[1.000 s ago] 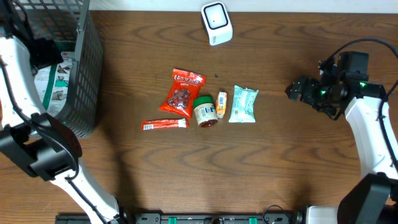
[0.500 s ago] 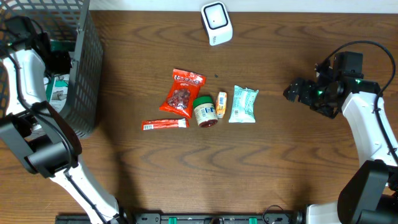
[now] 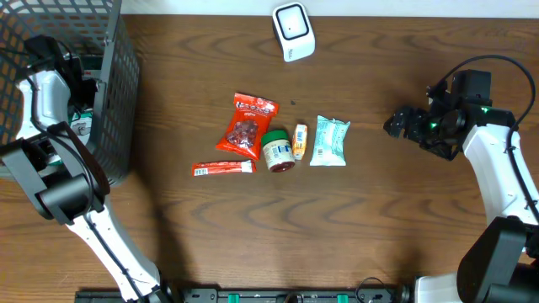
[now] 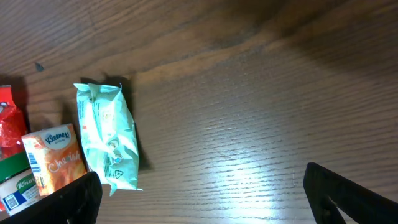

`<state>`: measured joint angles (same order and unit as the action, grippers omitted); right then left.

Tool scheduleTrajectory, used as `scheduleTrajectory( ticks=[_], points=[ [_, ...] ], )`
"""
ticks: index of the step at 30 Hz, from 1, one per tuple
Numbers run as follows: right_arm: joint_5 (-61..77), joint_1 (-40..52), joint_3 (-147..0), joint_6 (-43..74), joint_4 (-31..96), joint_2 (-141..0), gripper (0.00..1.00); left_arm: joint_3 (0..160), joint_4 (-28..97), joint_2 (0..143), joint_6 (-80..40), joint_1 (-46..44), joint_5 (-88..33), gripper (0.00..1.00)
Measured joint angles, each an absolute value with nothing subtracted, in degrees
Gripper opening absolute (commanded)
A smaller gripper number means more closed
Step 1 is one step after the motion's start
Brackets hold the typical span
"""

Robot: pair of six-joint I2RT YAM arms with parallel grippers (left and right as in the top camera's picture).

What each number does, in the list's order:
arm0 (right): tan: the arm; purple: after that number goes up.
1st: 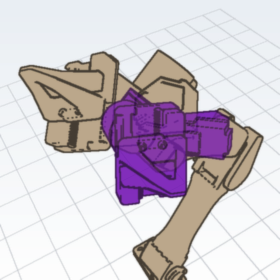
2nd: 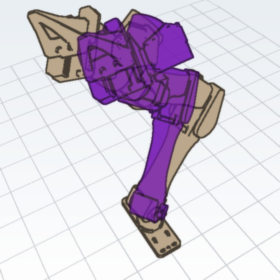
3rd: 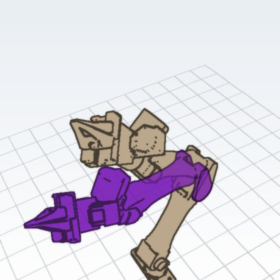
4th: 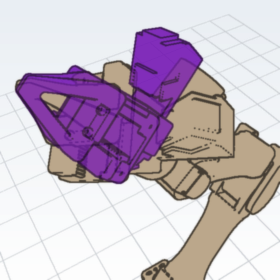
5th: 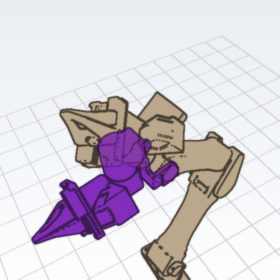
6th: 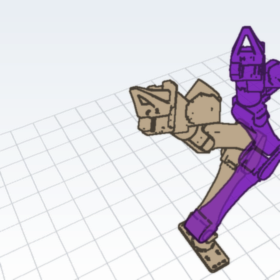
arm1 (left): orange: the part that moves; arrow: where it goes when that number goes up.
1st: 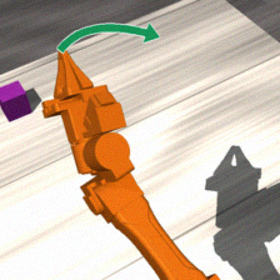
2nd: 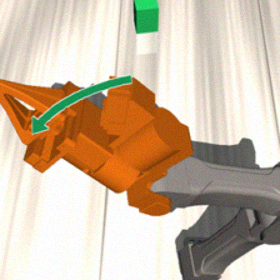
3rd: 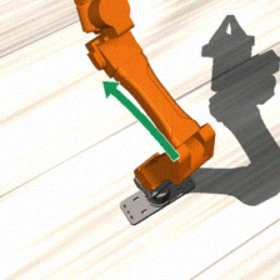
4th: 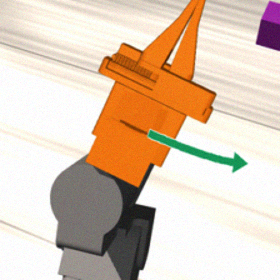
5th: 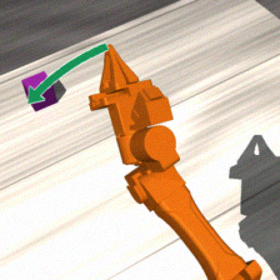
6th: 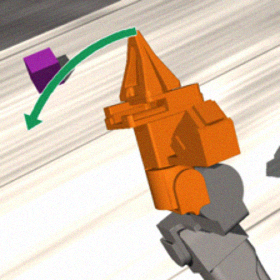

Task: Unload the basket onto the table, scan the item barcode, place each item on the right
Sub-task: 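Grasp the green Comfort Grip Gloves pack in the basket with left gripper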

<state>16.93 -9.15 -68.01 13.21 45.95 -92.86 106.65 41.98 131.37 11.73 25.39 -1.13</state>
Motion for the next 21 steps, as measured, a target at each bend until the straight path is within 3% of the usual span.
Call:
scheduleTrajectory(
  ticks=[6,15,21],
  points=[
    [16.9,-9.1,-68.0,13.2,46.0,-92.9,0.99,107.1,42.0,131.8,12.1,25.4,0.3,0.08],
    [16.9,-9.1,-68.0,13.2,46.0,-92.9,0.99,107.2,42.3,131.0,11.8,25.5,0.6,0.07],
    [16.9,-9.1,-68.0,13.2,46.0,-92.9,0.99,104.9,39.5,121.7,8.2,25.4,-0.1,0.07]
  ],
)
